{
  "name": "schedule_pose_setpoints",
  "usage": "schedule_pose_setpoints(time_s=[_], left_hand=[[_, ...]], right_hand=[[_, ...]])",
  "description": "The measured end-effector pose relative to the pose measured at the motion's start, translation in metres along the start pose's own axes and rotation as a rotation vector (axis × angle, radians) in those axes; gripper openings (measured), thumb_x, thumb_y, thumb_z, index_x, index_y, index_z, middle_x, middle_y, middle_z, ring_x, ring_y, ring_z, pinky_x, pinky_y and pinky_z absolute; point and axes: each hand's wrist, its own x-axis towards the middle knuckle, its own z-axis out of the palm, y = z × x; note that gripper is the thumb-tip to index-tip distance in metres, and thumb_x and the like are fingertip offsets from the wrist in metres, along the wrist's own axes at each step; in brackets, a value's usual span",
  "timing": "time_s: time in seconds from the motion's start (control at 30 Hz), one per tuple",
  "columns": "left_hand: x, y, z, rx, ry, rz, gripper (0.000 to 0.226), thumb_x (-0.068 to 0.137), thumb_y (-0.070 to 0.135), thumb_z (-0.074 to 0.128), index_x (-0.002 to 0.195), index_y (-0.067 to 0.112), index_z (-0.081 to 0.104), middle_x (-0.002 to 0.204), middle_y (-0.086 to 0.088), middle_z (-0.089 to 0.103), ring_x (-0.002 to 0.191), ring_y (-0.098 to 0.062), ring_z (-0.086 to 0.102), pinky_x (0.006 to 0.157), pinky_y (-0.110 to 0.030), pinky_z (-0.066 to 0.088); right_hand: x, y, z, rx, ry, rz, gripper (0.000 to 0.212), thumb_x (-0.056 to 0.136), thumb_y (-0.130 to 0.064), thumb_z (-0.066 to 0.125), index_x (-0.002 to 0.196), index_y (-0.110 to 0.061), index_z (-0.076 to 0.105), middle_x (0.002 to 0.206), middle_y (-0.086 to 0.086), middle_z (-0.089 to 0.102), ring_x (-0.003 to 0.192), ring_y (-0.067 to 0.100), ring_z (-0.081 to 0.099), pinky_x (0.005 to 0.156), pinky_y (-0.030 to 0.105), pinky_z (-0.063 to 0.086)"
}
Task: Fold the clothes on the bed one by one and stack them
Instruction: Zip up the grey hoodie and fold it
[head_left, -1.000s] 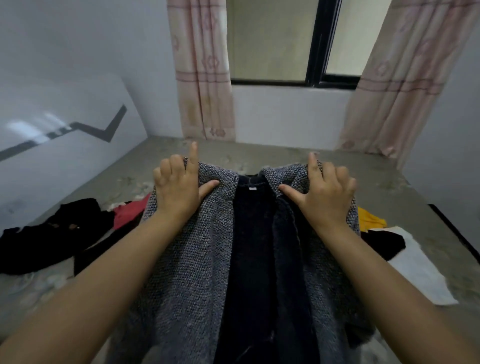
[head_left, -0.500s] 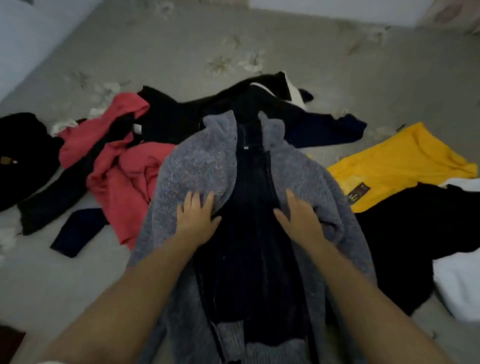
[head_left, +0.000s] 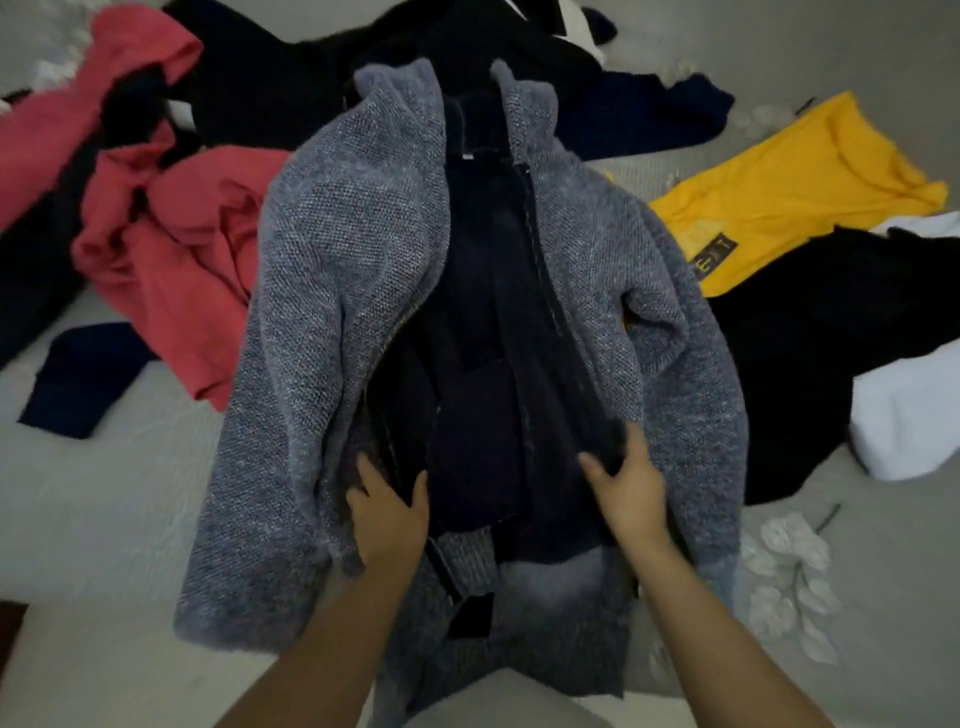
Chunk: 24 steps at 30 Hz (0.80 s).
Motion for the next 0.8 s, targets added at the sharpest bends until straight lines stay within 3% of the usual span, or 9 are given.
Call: schedule_pose_setpoints(time_s=[0.1, 0.17, 0.3, 0.37, 0.43, 0.5, 0.6, 0.73, 0.8], left_hand=[[-0.008, 0.008, 0.002, -0.167, -0.070, 0.094, 0.081, 0.091, 0.025, 0.054, 0.146, 0.011, -0.003, 0.142, -0.023, 0.035, 0.122, -0.035, 0.044, 0.095, -0.039, 0.040], [-0.008, 0.020, -0.007, -0.244, -0.101, 0.183, 0.073, 0.092, 0.008, 0.051, 0.146, 0.009, 0.003, 0.139, -0.021, 0.040, 0.119, -0.033, 0.046, 0.096, -0.035, 0.038], [-0.005, 0.039, -0.074, 0.087, 0.130, 0.598, 0.059, 0.085, -0.004, 0.049, 0.140, 0.005, 0.031, 0.123, -0.024, 0.049, 0.108, -0.039, 0.051, 0.085, -0.044, 0.041], [-0.008, 0.052, -0.115, 0.416, 0.165, 0.720, 0.053, 0.085, -0.002, 0.047, 0.137, 0.005, 0.037, 0.119, -0.024, 0.048, 0.101, -0.040, 0.053, 0.077, -0.044, 0.041], [-0.012, 0.057, -0.127, 0.728, 0.024, 0.792, 0.050, 0.086, 0.005, 0.047, 0.134, 0.009, 0.036, 0.121, -0.017, 0.047, 0.107, -0.035, 0.052, 0.082, -0.040, 0.042], [-0.019, 0.043, -0.107, 0.634, -0.341, 0.775, 0.056, 0.081, 0.019, 0.053, 0.132, 0.007, 0.034, 0.126, -0.015, 0.049, 0.114, -0.031, 0.050, 0.091, -0.035, 0.042], [-0.032, -0.004, -0.068, 0.287, -0.803, 0.471, 0.064, 0.094, 0.021, 0.046, 0.146, 0.008, 0.010, 0.146, -0.011, 0.032, 0.132, -0.023, 0.035, 0.105, -0.025, 0.029], [-0.046, -0.072, -0.043, 0.098, -0.530, 0.520, 0.045, 0.095, 0.003, 0.040, 0.138, 0.009, 0.035, 0.131, -0.011, 0.050, 0.119, -0.023, 0.049, 0.095, -0.018, 0.034], [-0.054, -0.093, -0.038, 0.060, -0.311, 0.523, 0.041, 0.092, 0.001, 0.045, 0.132, 0.007, 0.045, 0.112, -0.014, 0.060, 0.102, -0.026, 0.056, 0.088, -0.026, 0.042]], right_hand=[[-0.001, -0.021, -0.052, -0.031, 0.249, -0.065, 0.068, 0.085, -0.015, 0.062, 0.143, -0.015, 0.026, 0.100, 0.025, 0.063, 0.097, 0.040, 0.059, 0.079, 0.039, 0.044], [-0.007, -0.043, -0.085, -0.115, 0.407, -0.155, 0.066, 0.085, -0.012, 0.060, 0.143, -0.017, 0.028, 0.108, 0.025, 0.063, 0.099, 0.040, 0.058, 0.080, 0.041, 0.044], [-0.041, -0.093, -0.101, -0.348, 0.491, -0.373, 0.059, 0.085, -0.004, 0.052, 0.140, -0.016, 0.034, 0.124, 0.018, 0.053, 0.107, 0.038, 0.053, 0.080, 0.042, 0.042], [-0.066, -0.108, -0.070, -0.553, 0.314, -0.455, 0.059, 0.085, -0.005, 0.049, 0.140, -0.015, 0.031, 0.126, 0.016, 0.047, 0.107, 0.037, 0.052, 0.083, 0.042, 0.043], [-0.084, -0.098, -0.019, -0.559, -0.012, -0.369, 0.067, 0.088, -0.013, 0.051, 0.144, -0.012, 0.016, 0.135, 0.015, 0.037, 0.116, 0.035, 0.047, 0.091, 0.040, 0.041], [-0.096, -0.067, 0.029, -0.374, -0.308, -0.208, 0.069, 0.090, -0.017, 0.052, 0.145, -0.008, 0.011, 0.142, 0.017, 0.029, 0.127, 0.033, 0.037, 0.103, 0.035, 0.033], [-0.115, -0.017, 0.063, -0.299, -0.451, -0.120, 0.061, 0.092, -0.005, 0.043, 0.145, -0.006, 0.013, 0.150, 0.016, 0.018, 0.137, 0.025, 0.024, 0.110, 0.025, 0.018], [-0.133, 0.025, 0.067, -0.265, -0.332, 0.008, 0.051, 0.094, -0.009, 0.038, 0.143, -0.008, 0.026, 0.139, 0.019, 0.041, 0.123, 0.032, 0.044, 0.095, 0.033, 0.038], [-0.137, 0.037, 0.060, -0.259, -0.209, 0.042, 0.039, 0.095, -0.016, 0.042, 0.133, -0.007, 0.043, 0.122, 0.021, 0.057, 0.110, 0.033, 0.054, 0.084, 0.034, 0.043]])
